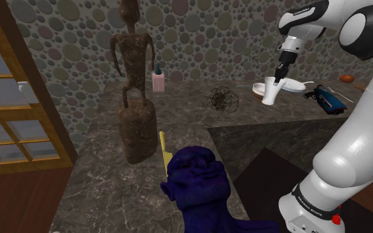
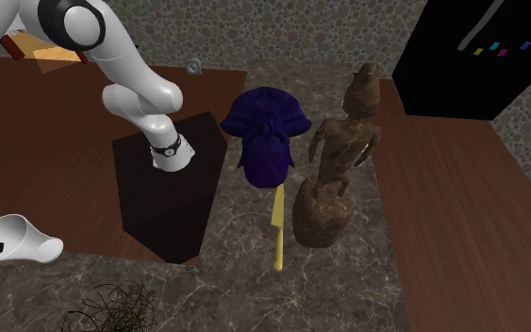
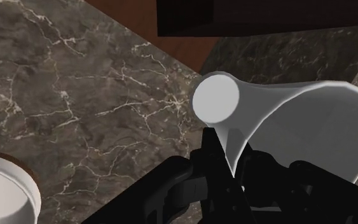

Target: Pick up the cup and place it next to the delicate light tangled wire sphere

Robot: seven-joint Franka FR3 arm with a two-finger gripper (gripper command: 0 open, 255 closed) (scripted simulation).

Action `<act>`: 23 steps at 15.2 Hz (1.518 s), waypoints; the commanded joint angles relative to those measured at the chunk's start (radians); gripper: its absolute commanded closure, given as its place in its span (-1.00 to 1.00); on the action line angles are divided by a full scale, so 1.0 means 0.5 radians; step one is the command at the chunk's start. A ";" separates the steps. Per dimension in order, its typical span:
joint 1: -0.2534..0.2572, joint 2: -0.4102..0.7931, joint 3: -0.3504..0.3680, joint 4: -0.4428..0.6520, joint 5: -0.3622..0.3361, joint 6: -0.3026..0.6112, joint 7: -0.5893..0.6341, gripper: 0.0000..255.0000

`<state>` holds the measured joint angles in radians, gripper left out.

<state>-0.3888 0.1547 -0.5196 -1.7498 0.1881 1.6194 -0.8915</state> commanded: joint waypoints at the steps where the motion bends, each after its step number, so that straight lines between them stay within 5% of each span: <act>1: 0.000 0.009 0.001 -0.042 0.005 0.051 -0.009 1.00; 23: -0.014 0.188 0.027 -0.362 0.114 0.514 -0.126 1.00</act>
<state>-0.3958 0.2487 -0.5063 -1.9286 0.2445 1.8738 -0.9540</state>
